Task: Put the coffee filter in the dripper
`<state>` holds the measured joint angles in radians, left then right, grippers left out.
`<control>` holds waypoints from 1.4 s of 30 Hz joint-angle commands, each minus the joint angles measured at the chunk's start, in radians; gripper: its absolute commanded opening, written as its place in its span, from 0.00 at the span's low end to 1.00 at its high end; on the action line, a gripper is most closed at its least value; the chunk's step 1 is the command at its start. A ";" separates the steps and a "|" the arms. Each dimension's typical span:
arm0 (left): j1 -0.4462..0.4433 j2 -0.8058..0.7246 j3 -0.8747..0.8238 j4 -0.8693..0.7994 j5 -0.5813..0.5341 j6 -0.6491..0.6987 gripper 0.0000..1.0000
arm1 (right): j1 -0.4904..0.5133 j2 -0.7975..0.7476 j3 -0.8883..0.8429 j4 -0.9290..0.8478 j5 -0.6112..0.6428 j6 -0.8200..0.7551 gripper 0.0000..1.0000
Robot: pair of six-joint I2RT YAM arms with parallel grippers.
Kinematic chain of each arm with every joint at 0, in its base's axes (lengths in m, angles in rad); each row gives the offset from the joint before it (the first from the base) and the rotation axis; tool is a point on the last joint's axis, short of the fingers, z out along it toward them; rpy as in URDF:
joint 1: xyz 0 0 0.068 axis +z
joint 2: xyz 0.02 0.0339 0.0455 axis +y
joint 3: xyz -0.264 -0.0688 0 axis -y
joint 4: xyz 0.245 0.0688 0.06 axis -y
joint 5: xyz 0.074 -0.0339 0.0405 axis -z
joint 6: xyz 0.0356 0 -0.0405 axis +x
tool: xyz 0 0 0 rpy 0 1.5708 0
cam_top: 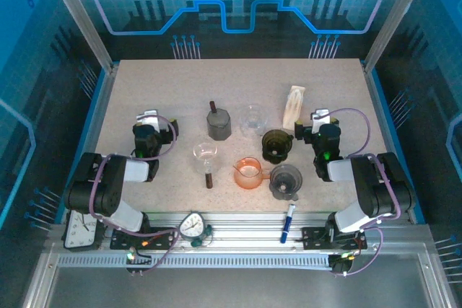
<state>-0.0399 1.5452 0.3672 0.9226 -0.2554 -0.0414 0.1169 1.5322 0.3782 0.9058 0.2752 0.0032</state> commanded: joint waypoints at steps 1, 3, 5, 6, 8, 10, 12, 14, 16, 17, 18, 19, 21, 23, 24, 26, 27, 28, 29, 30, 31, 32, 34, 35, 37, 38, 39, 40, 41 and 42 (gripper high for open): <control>0.005 0.006 0.005 0.020 0.018 0.025 0.99 | -0.009 0.008 0.002 0.018 -0.011 0.002 1.00; 0.005 0.006 0.006 0.019 0.019 0.025 0.99 | -0.009 0.008 0.003 0.017 -0.011 0.002 1.00; 0.005 0.006 0.004 0.019 0.020 0.024 0.99 | -0.009 0.008 0.002 0.018 -0.011 0.002 1.00; 0.005 0.006 0.005 0.020 0.019 0.024 0.99 | -0.009 0.008 0.002 0.018 -0.010 0.002 1.00; 0.005 0.006 0.004 0.019 0.020 0.025 0.99 | -0.009 0.008 0.002 0.018 -0.011 0.002 1.00; 0.005 0.006 0.004 0.020 0.019 0.025 0.99 | -0.009 0.008 0.003 0.018 -0.010 0.002 1.00; 0.005 0.006 0.004 0.020 0.020 0.024 0.99 | -0.009 0.007 0.003 0.018 -0.011 0.002 1.00; 0.005 0.006 0.005 0.020 0.019 0.025 0.99 | -0.009 0.009 0.002 0.018 -0.011 0.003 1.00; 0.005 0.006 0.004 0.019 0.020 0.025 0.99 | -0.010 0.008 0.004 0.016 -0.010 0.005 1.00; 0.005 0.006 0.004 0.020 0.019 0.025 0.99 | -0.013 0.008 0.004 0.014 -0.011 0.008 1.00; 0.005 0.007 0.006 0.020 0.020 0.024 0.99 | -0.014 0.008 0.005 0.012 -0.014 0.009 1.00; 0.005 0.006 0.007 0.020 0.020 0.025 0.99 | -0.019 0.006 0.007 0.008 -0.020 0.012 1.00; 0.005 0.006 0.007 0.020 0.020 0.025 0.99 | -0.030 0.005 0.005 0.007 -0.046 0.017 1.00; 0.005 0.006 0.007 0.018 0.020 0.025 0.99 | -0.041 0.003 0.004 0.006 -0.071 0.023 1.00; 0.005 0.006 0.007 0.018 0.020 0.024 0.99 | -0.041 0.003 0.004 0.005 -0.070 0.023 1.00; 0.005 0.006 0.007 0.018 0.021 0.023 0.99 | -0.041 0.003 0.005 0.004 -0.071 0.023 1.00; 0.005 0.006 0.006 0.018 0.021 0.023 0.99 | -0.042 0.003 0.005 0.004 -0.071 0.023 1.00; 0.005 0.006 0.007 0.020 0.021 0.023 0.99 | -0.042 0.002 0.005 0.004 -0.070 0.023 1.00; 0.005 0.007 0.006 0.019 0.021 0.023 0.99 | -0.042 0.002 0.005 0.003 -0.071 0.023 1.00; 0.005 0.005 0.002 0.025 0.020 0.026 0.99 | -0.042 0.002 0.004 0.004 -0.072 0.023 1.00; 0.004 -0.009 -0.003 0.025 0.019 0.026 0.99 | -0.046 0.002 0.003 0.006 -0.084 0.025 1.00; 0.002 -0.034 -0.008 0.013 0.026 0.030 0.99 | -0.051 0.000 0.001 0.010 -0.098 0.027 1.00; 0.002 -0.110 0.004 -0.084 0.019 0.024 0.99 | -0.051 -0.023 0.004 -0.014 -0.096 0.025 1.00; 0.003 -0.139 0.017 -0.136 0.006 0.017 0.99 | -0.044 -0.039 0.004 -0.030 -0.083 0.023 1.00; 0.004 -0.193 0.036 -0.209 -0.004 0.012 0.99 | -0.040 -0.066 0.005 -0.054 -0.061 0.022 1.00; 0.003 -0.209 0.035 -0.219 0.002 0.014 0.99 | -0.039 -0.079 0.008 -0.066 -0.054 0.023 1.00; 0.003 -0.228 0.034 -0.226 0.007 0.015 0.99 | -0.036 -0.097 0.014 -0.094 -0.044 0.024 1.00; 0.003 -0.243 0.031 -0.227 0.003 0.014 0.99 | -0.033 -0.123 0.022 -0.133 -0.033 0.027 1.00; 0.004 -0.255 0.028 -0.225 -0.011 0.009 0.99 | -0.029 -0.145 0.033 -0.172 -0.023 0.027 1.00; 0.003 -0.270 0.025 -0.226 -0.031 -0.003 0.99 | -0.024 -0.168 0.046 -0.218 -0.006 0.028 1.00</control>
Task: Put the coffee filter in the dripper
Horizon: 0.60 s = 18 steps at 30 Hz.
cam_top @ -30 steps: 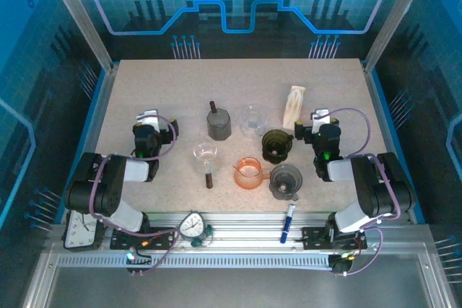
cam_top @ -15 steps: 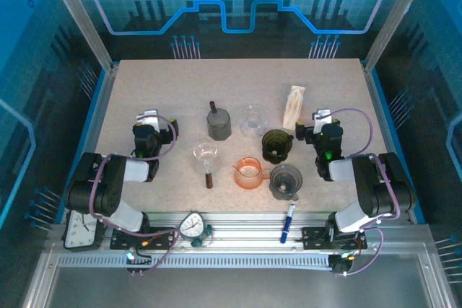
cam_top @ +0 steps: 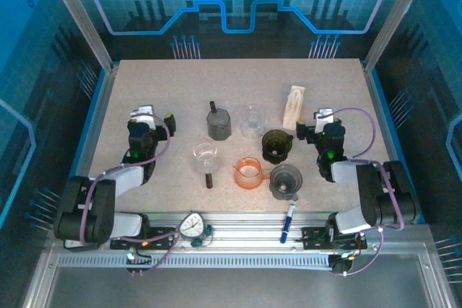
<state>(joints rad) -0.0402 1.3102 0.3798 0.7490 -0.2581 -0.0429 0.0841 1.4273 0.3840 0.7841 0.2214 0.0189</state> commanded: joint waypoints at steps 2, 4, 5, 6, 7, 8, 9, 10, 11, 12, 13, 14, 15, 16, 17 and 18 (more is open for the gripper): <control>0.003 -0.062 0.013 -0.050 -0.089 -0.042 0.99 | 0.023 -0.102 0.067 -0.172 0.091 0.020 1.00; 0.004 -0.076 0.036 -0.076 -0.209 -0.132 0.99 | 0.045 -0.136 0.093 -0.246 0.158 0.045 1.00; 0.005 -0.079 0.059 -0.116 -0.273 -0.177 0.99 | 0.053 -0.151 0.104 -0.274 0.184 0.063 1.00; 0.006 -0.086 0.096 -0.195 -0.345 -0.246 0.99 | 0.070 -0.172 0.110 -0.297 0.228 0.078 1.00; 0.015 -0.095 0.137 -0.303 -0.384 -0.323 0.99 | 0.093 -0.194 0.116 -0.313 0.295 0.084 1.00; 0.018 -0.102 0.173 -0.404 -0.416 -0.396 0.99 | 0.116 -0.207 0.122 -0.321 0.363 0.084 1.00; 0.020 -0.109 0.218 -0.508 -0.471 -0.506 0.99 | 0.144 -0.215 0.135 -0.325 0.456 0.078 1.00; 0.022 -0.118 0.268 -0.668 -0.519 -0.635 0.99 | 0.169 -0.213 0.155 -0.336 0.547 0.077 1.00; 0.026 -0.124 0.308 -0.794 -0.543 -0.747 0.99 | 0.185 -0.207 0.179 -0.356 0.609 0.089 1.00; 0.034 -0.131 0.334 -0.868 -0.534 -0.784 0.99 | 0.190 -0.201 0.206 -0.393 0.647 0.129 1.00; 0.038 -0.143 0.341 -0.866 -0.501 -0.771 0.99 | 0.189 -0.204 0.236 -0.460 0.651 0.205 1.00; 0.037 -0.156 0.339 -0.859 -0.475 -0.766 0.99 | 0.184 -0.213 0.264 -0.553 0.637 0.308 1.00; 0.039 -0.174 0.334 -0.851 -0.441 -0.765 0.99 | 0.175 -0.230 0.300 -0.705 0.618 0.453 1.00; 0.039 -0.194 0.325 -0.831 -0.403 -0.757 0.99 | 0.151 -0.247 0.331 -0.813 0.558 0.556 1.00; 0.038 -0.214 0.313 -0.815 -0.374 -0.758 0.99 | 0.119 -0.260 0.335 -0.831 0.446 0.563 1.00; 0.039 -0.241 0.297 -0.791 -0.335 -0.771 0.99 | 0.092 -0.271 0.322 -0.801 0.327 0.555 1.00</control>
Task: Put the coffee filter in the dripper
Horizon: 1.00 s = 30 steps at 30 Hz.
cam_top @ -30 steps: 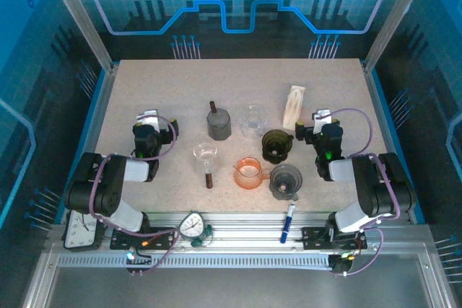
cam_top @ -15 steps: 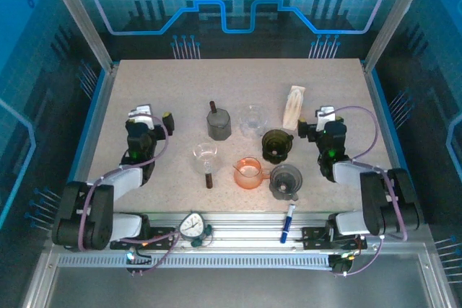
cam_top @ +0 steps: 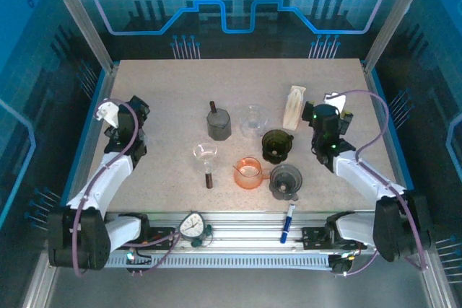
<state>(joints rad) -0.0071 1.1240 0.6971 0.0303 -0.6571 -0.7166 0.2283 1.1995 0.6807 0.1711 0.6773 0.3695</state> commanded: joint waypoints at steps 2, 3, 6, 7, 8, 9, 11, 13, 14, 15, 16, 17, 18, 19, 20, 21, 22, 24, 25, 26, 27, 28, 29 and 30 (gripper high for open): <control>0.006 -0.108 -0.056 -0.011 0.166 -0.102 0.99 | -0.060 -0.069 -0.016 -0.122 -0.191 0.239 1.00; 0.006 -0.132 -0.070 0.033 0.240 -0.082 0.99 | -0.061 -0.083 -0.031 -0.091 -0.225 0.234 1.00; 0.004 -0.162 -0.045 0.031 0.422 -0.097 0.99 | -0.058 -0.108 -0.023 -0.114 -0.321 0.220 1.00; 0.002 -0.162 -0.022 -0.010 0.478 -0.109 0.99 | -0.052 -0.113 -0.008 -0.153 -0.353 0.210 1.00; -0.003 -0.160 0.001 -0.050 0.529 -0.109 0.99 | -0.046 -0.116 0.006 -0.191 -0.380 0.203 1.00; -0.016 -0.152 0.030 -0.107 0.583 -0.099 0.99 | -0.037 -0.118 0.023 -0.235 -0.418 0.191 1.00; -0.054 -0.131 0.077 -0.213 0.663 -0.065 0.97 | -0.015 -0.118 0.046 -0.312 -0.471 0.171 1.00; -0.126 -0.122 0.091 -0.296 0.669 -0.041 0.94 | 0.024 -0.123 0.063 -0.376 -0.501 0.142 1.00; -0.160 -0.123 0.086 -0.321 0.659 -0.035 0.93 | 0.045 -0.126 0.066 -0.395 -0.519 0.120 1.00; -0.196 -0.129 0.074 -0.340 0.649 -0.028 0.92 | 0.072 -0.130 0.072 -0.418 -0.544 0.097 1.00; -0.224 -0.136 0.058 -0.351 0.646 -0.030 0.92 | 0.106 -0.132 0.078 -0.443 -0.556 0.076 1.00; -0.247 -0.141 0.042 -0.355 0.652 -0.035 0.91 | 0.137 -0.133 0.082 -0.460 -0.570 0.057 1.00; -0.269 -0.144 0.026 -0.357 0.662 -0.038 0.90 | 0.170 -0.130 0.087 -0.477 -0.589 0.036 1.00; -0.291 -0.144 0.014 -0.365 0.669 -0.040 0.88 | 0.207 -0.122 0.096 -0.496 -0.601 0.019 1.00; -0.311 -0.142 0.005 -0.373 0.669 -0.040 0.87 | 0.234 -0.116 0.105 -0.511 -0.604 0.004 1.00; -0.337 -0.139 -0.004 -0.377 0.668 -0.037 0.86 | 0.272 -0.106 0.112 -0.526 -0.609 -0.013 1.00; -0.364 -0.133 -0.012 -0.378 0.664 -0.034 0.84 | 0.307 -0.094 0.118 -0.534 -0.613 -0.028 1.00; -0.404 -0.114 -0.018 -0.387 0.656 -0.030 0.80 | 0.363 -0.079 0.119 -0.539 -0.604 -0.042 0.99; -0.421 -0.102 -0.018 -0.395 0.647 -0.030 0.79 | 0.390 -0.071 0.119 -0.542 -0.592 -0.042 0.97; -0.434 -0.094 -0.020 -0.401 0.643 -0.030 0.78 | 0.410 -0.067 0.118 -0.545 -0.578 -0.040 0.96; -0.446 -0.088 -0.026 -0.401 0.637 -0.032 0.78 | 0.432 -0.063 0.117 -0.541 -0.574 -0.042 0.95; -0.456 -0.083 -0.034 -0.396 0.638 -0.034 0.78 | 0.453 -0.057 0.118 -0.539 -0.581 -0.046 0.93; -0.464 -0.079 -0.040 -0.390 0.639 -0.036 0.76 | 0.468 -0.048 0.119 -0.539 -0.592 -0.051 0.93; -0.470 -0.073 -0.046 -0.385 0.639 -0.040 0.74 | 0.487 -0.034 0.126 -0.543 -0.601 -0.056 0.91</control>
<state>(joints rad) -0.4591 1.0382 0.6754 -0.3347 -0.0208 -0.7586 0.6788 1.1439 0.7780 -0.3367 0.0956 0.3458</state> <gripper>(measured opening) 0.746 0.920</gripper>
